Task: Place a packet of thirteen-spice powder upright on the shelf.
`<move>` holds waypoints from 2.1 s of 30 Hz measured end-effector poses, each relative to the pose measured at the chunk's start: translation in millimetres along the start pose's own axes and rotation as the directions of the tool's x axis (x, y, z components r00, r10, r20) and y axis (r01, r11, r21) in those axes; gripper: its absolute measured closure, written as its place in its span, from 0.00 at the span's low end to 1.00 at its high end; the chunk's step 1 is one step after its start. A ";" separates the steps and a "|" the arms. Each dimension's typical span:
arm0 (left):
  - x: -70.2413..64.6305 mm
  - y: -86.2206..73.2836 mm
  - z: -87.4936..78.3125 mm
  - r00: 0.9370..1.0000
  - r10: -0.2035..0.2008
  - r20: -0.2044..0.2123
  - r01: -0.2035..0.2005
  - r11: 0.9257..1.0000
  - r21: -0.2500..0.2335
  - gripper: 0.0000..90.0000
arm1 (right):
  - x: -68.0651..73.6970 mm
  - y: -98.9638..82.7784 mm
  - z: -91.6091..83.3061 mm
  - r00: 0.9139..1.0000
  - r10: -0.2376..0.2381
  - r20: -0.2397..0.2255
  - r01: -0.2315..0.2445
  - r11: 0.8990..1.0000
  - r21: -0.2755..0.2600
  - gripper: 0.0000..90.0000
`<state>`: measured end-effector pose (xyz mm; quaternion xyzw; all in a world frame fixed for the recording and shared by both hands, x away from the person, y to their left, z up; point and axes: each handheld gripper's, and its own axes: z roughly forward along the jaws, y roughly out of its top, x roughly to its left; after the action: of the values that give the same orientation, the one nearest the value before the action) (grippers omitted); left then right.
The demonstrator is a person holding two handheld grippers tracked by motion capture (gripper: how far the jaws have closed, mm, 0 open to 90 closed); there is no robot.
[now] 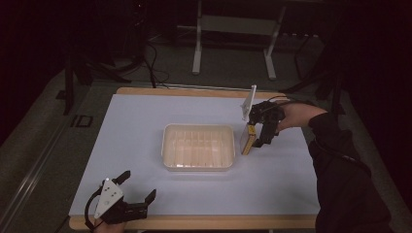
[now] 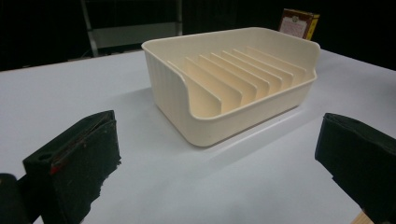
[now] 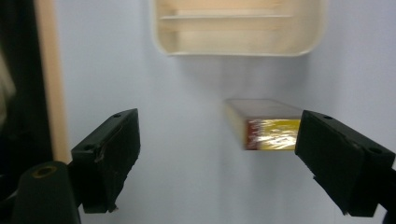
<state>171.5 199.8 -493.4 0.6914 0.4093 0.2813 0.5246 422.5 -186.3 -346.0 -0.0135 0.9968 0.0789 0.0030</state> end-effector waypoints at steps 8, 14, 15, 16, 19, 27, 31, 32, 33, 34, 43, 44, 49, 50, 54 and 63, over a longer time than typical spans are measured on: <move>-0.1 -0.2 -0.6 1.000 0.000 0.008 0.000 1.000 -0.001 0.00 | -15.4 -2.9 11.5 0.999 -0.005 0.035 0.005 1.000 0.022 0.20; 0.0 -0.6 -2.0 1.000 -0.002 0.001 0.002 1.000 -0.001 0.00 | -27.5 -6.6 21.1 0.998 -0.004 0.057 0.002 1.000 0.026 0.19; 0.1 -0.8 -2.1 1.000 -0.003 0.000 0.003 1.000 -0.001 0.00 | -29.5 -7.3 23.2 0.998 -0.007 0.064 0.005 0.999 0.032 0.20; 0.4 -0.9 -2.3 1.000 -0.002 -0.001 0.002 1.000 0.000 0.00 | -31.3 -8.2 25.1 0.998 -0.007 0.057 0.005 0.999 0.034 0.19; 0.9 -1.1 -2.7 1.000 -0.005 -0.005 0.005 1.000 0.001 0.00 | -36.8 -9.7 30.4 0.999 0.001 0.054 -0.004 0.999 0.046 0.20; 0.5 -1.5 -2.9 1.000 -0.007 -0.005 0.007 1.000 0.001 0.00 | -47.3 -9.7 42.3 1.000 0.004 0.030 -0.007 0.997 0.080 0.20; 0.5 -1.6 -2.8 1.000 -0.007 -0.005 0.007 1.000 0.002 0.00 | -52.0 -11.5 46.5 1.000 0.019 0.005 -0.020 0.997 0.079 0.22; 0.6 -1.6 -2.8 1.000 -0.006 -0.005 0.006 1.000 0.002 0.00 | -52.4 -11.7 47.4 1.000 0.022 -0.001 -0.022 0.996 0.083 0.23; 0.6 -1.7 -2.7 1.000 -0.006 -0.005 0.006 1.000 0.002 0.00 | -53.0 -11.8 48.4 1.000 0.028 -0.009 -0.027 0.996 0.088 0.24; 0.6 -1.7 -2.7 1.000 -0.006 -0.004 0.006 1.000 0.002 0.00 | -53.1 -11.8 49.3 0.999 0.031 -0.008 -0.030 0.995 0.095 0.24; 0.7 -1.7 -2.7 1.000 -0.007 -0.002 0.007 1.000 0.002 0.00 | -54.5 -7.0 55.9 0.999 0.021 -0.029 -0.018 0.994 0.109 0.29; 0.9 -1.8 -2.7 1.000 -0.006 -0.002 0.006 1.000 0.001 0.00 | -55.1 -7.2 56.3 0.999 0.020 -0.025 -0.017 0.994 0.109 0.30; 1.0 -1.8 -2.1 1.000 -0.007 -0.001 0.007 1.000 0.003 0.00 | -55.1 -8.9 55.9 0.999 0.016 -0.035 -0.012 0.993 0.114 0.34; 0.9 -1.8 -2.0 1.000 -0.006 -0.001 0.006 1.000 0.003 0.00 | -54.2 -8.9 55.5 0.999 0.014 -0.033 -0.010 0.993 0.116 0.35; 0.9 -1.5 -2.2 1.000 -0.005 -0.001 0.005 1.000 0.001 0.00 | -53.0 -9.2 53.3 0.999 0.016 -0.042 -0.011 0.993 0.121 0.35; 0.3 -1.1 -1.8 1.000 -0.004 0.001 0.004 1.000 -0.001 0.00 | -42.5 -12.2 38.0 0.997 0.020 -0.075 -0.011 0.994 0.113 0.35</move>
<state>169.9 201.2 -494.0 0.6903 0.4103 0.2802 0.5259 465.5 -191.2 -385.1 -0.0085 0.9991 0.0223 -0.0349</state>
